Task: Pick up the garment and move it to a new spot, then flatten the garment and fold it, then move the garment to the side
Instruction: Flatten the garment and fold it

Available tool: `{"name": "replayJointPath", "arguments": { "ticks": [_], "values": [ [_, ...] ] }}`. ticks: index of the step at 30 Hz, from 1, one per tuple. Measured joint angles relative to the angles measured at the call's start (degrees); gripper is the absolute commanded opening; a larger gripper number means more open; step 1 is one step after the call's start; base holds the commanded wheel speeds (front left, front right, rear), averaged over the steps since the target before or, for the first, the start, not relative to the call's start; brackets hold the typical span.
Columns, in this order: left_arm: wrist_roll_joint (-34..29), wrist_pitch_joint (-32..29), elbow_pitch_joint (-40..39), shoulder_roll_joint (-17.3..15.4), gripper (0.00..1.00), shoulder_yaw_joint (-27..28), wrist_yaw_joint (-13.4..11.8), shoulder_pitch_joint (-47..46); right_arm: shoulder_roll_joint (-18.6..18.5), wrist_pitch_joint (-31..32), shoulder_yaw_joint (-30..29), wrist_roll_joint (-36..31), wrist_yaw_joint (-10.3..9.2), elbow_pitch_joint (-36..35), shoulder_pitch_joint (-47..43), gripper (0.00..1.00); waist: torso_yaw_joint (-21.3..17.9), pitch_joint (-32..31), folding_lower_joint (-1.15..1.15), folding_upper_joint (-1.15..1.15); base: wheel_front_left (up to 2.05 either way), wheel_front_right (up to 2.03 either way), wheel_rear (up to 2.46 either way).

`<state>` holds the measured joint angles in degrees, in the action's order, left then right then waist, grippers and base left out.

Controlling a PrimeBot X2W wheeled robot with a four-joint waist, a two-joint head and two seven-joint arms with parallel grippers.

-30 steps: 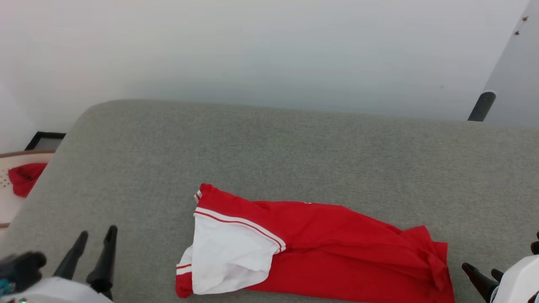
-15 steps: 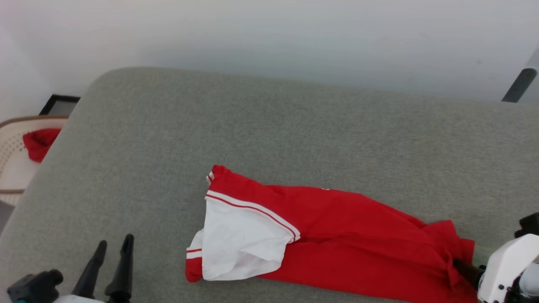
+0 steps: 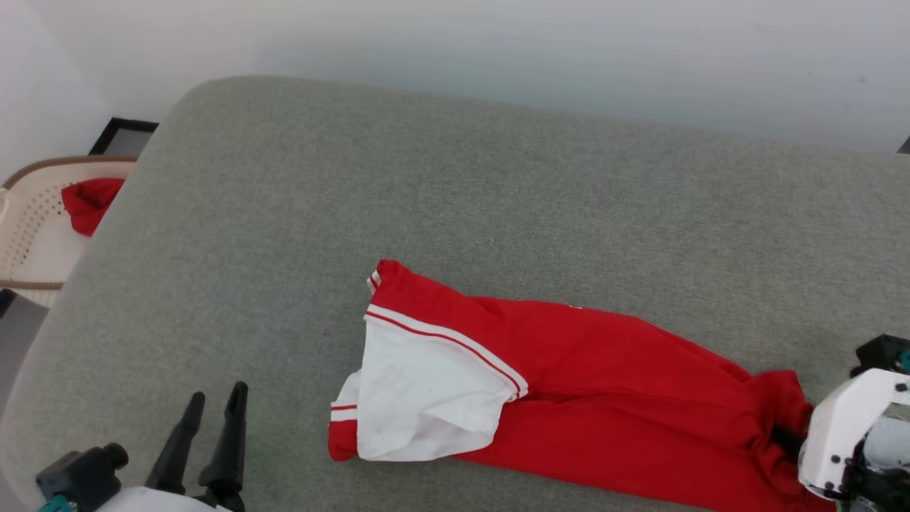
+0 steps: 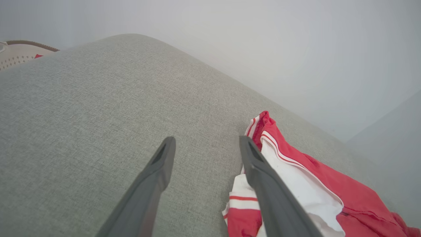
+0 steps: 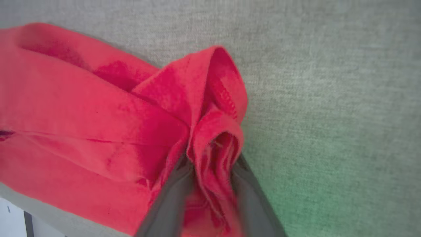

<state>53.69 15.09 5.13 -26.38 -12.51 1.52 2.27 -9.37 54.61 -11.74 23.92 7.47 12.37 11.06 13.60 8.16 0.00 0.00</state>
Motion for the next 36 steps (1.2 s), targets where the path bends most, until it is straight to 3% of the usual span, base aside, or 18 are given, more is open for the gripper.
{"name": "replayJointPath", "arguments": {
  "ticks": [14, 30, 36],
  "values": [
    [-0.80, 0.00, 0.30, 2.60, 1.00, 3.23, 1.68, 0.32, -3.54, -1.25, 1.57, 2.57, 0.08, 2.56, 3.08, 0.00, -0.47, 0.17, 0.00, 0.00, 0.00, 0.00, 0.00],
    [-1.29, -0.02, -0.13, 2.60, 1.00, 4.33, 1.99, 2.55, -11.21, -2.48, -6.53, 0.31, 0.07, 8.39, 5.63, 0.00, -2.80, -1.87, 0.00, 0.00, 0.00, 0.00, 0.00],
    [-0.83, -0.21, -0.09, 2.20, 1.00, 4.88, 1.71, 4.06, -10.25, -1.92, -4.09, 2.99, 0.05, 5.68, 5.86, 0.00, -3.72, -3.20, 0.00, 0.00, 0.00, 0.00, 0.00]
  ]
}}
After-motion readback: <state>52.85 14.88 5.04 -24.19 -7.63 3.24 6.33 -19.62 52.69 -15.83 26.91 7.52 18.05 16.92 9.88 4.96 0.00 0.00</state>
